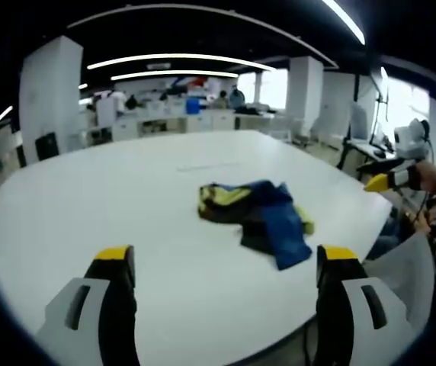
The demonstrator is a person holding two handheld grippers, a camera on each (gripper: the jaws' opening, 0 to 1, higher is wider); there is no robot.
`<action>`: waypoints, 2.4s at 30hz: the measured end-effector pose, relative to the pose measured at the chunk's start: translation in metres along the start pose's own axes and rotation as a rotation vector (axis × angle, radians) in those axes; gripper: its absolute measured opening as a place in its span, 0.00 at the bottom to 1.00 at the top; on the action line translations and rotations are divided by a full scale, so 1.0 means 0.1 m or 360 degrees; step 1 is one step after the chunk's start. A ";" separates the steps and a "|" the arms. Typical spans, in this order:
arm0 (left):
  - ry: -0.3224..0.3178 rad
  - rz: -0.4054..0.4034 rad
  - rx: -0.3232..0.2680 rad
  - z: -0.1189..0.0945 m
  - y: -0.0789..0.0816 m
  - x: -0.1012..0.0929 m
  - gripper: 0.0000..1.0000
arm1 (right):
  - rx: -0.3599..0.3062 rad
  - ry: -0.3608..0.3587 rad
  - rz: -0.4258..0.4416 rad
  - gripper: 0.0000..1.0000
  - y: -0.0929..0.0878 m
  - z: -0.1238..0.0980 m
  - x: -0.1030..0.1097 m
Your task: Fold the garment on the visible template until the final outline fits inside the template.
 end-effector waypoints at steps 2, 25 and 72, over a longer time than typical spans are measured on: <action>-0.0004 -0.0002 0.0003 0.01 -0.01 0.01 0.95 | 0.0000 0.0007 0.0004 0.99 -0.01 0.01 0.01; -0.0010 -0.0013 0.0001 0.09 0.00 0.04 0.94 | 0.0016 0.0022 -0.0016 0.99 -0.01 0.07 0.01; -0.0225 0.0025 -0.0028 0.99 0.03 -0.09 0.61 | -0.0051 0.0382 -0.0194 0.74 0.05 1.03 0.58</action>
Point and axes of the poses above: the point that each gripper's makers call its tool centre point, and the gripper's own axes: z roughly forward along the fingers, x roughly to its left, y roughly out of its top, the point moved 7 cm from there along -z, roughly backward along the fingers, and after that the axes turned 3 degrees about -x, right-handed, at the moved point
